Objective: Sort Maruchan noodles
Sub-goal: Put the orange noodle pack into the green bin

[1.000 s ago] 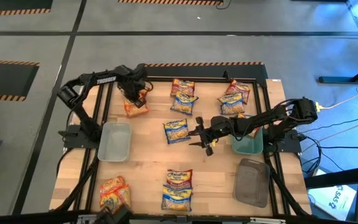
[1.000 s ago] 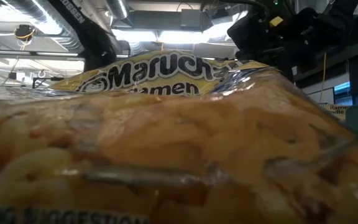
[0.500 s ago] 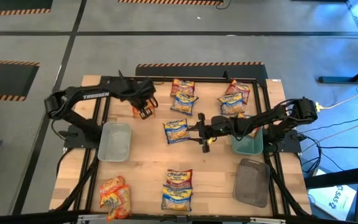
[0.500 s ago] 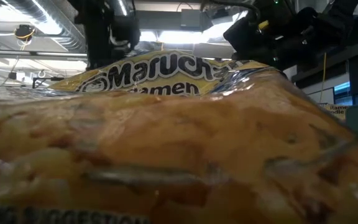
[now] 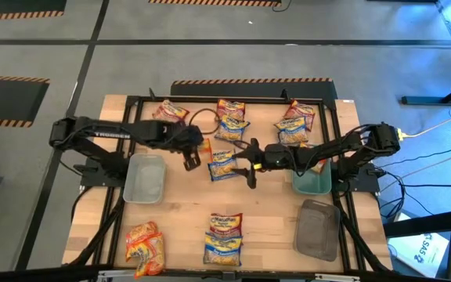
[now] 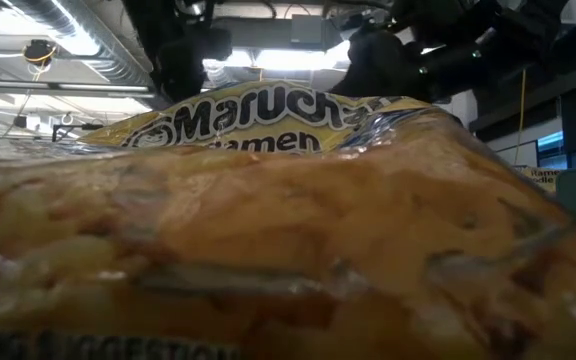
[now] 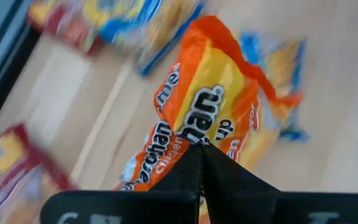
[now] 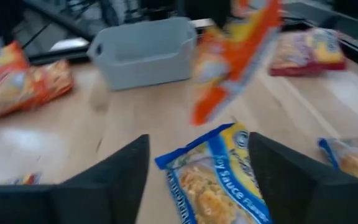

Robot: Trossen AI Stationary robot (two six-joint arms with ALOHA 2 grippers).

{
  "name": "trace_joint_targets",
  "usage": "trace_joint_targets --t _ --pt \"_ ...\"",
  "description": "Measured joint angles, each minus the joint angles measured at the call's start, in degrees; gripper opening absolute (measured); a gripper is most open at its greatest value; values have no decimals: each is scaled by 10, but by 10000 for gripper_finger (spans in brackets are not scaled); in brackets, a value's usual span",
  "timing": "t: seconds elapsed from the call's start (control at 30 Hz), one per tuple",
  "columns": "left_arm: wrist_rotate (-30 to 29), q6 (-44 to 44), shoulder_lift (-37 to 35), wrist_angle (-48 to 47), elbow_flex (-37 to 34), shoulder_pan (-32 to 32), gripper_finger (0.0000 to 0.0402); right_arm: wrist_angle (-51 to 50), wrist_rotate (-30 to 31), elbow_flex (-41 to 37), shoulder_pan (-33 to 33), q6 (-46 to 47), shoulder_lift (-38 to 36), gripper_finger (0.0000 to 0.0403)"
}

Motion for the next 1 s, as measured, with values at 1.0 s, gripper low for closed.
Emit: trace_joint_targets --t 1.0 --pt "-65 16 5 210 0 -81 0 24 19 52 0 100 54 330"
